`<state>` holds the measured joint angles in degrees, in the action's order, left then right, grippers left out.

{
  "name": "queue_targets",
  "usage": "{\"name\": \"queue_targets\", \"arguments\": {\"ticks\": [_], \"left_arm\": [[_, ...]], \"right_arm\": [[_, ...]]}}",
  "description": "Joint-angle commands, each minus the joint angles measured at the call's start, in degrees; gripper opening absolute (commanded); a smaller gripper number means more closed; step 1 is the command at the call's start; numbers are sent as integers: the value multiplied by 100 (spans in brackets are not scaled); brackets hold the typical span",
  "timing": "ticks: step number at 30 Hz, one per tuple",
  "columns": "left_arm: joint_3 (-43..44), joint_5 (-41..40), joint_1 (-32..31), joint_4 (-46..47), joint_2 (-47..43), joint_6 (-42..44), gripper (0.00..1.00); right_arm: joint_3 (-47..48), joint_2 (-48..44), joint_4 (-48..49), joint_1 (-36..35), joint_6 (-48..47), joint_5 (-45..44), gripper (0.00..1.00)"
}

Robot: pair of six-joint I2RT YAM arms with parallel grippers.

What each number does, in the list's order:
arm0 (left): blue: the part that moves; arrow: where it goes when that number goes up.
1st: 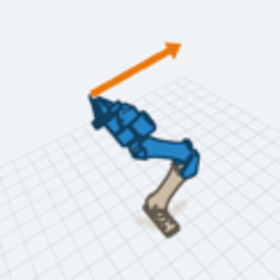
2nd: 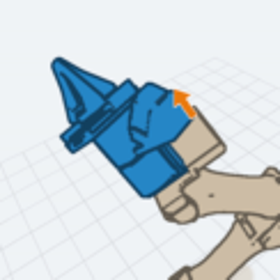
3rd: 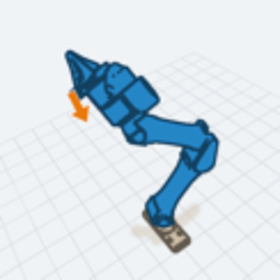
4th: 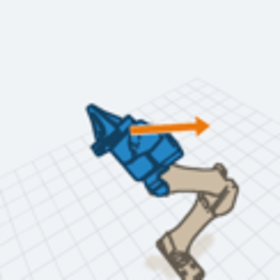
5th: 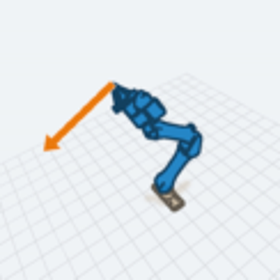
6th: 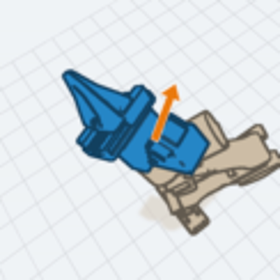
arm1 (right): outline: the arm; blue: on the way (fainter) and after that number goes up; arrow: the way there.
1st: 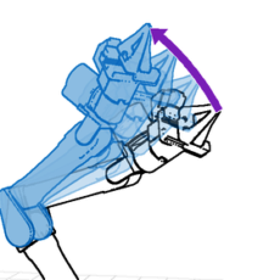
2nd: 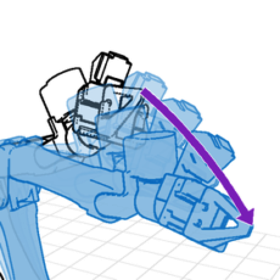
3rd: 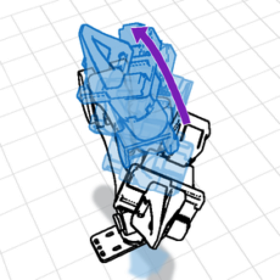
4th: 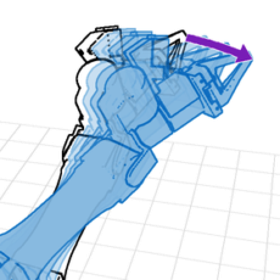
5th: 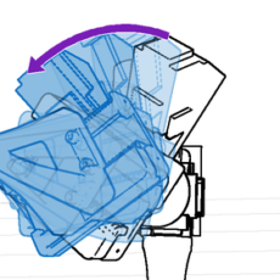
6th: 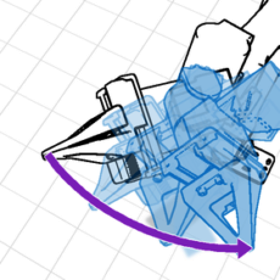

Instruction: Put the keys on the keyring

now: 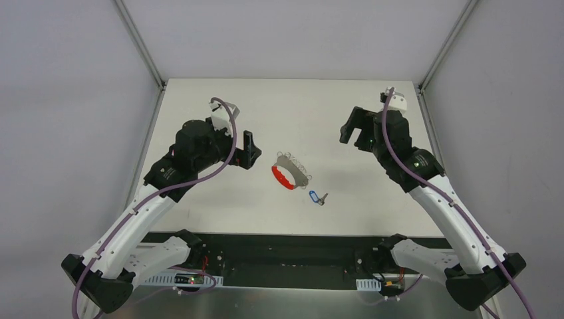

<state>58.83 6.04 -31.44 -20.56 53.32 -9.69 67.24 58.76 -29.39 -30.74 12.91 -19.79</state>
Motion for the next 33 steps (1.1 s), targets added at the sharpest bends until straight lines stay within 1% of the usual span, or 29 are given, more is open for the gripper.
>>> {"name": "queue_targets", "arguments": {"ticks": [1, 3, 5, 8, 11, 14, 18, 22, 26, 29, 33], "left_arm": [[-34, 348, 15, 86, -33, 6, 99], [-6, 540, 15, 86, 55, -69, 99], [16, 702, 15, 88, 117, -113, 99], [12, 759, 15, 87, 156, -158, 99], [28, 831, 15, 87, 161, -169, 99], [7, 747, 10, 87, 151, -149, 99], [8, 812, 17, 87, 145, -151, 99], [6, 844, 15, 86, 229, -171, 99], [32, 907, 9, 87, 376, -250, 99], [41, 976, 15, 87, 451, -298, 99], [41, 1001, 15, 87, 518, -308, 99]], "right_arm": [[122, -98, -23, 6, 259, -523, 99], [-53, -200, 67, 13, -38, -525, 99], [-40, -211, -83, 12, -122, -450, 99], [14, -179, -283, 10, -7, -391, 99], [45, -86, -464, 12, 189, -690, 99], [54, -15, -521, 4, 300, -656, 99], [-101, 6, -296, 2, 352, -318, 99], [-255, 69, -289, 4, 388, 47, 99], [-730, 56, 103, -1, 332, 739, 99], [-855, 342, 219, -1, 420, 1071, 99], [-1004, 803, 369, 5, 666, 1264, 90]]}}
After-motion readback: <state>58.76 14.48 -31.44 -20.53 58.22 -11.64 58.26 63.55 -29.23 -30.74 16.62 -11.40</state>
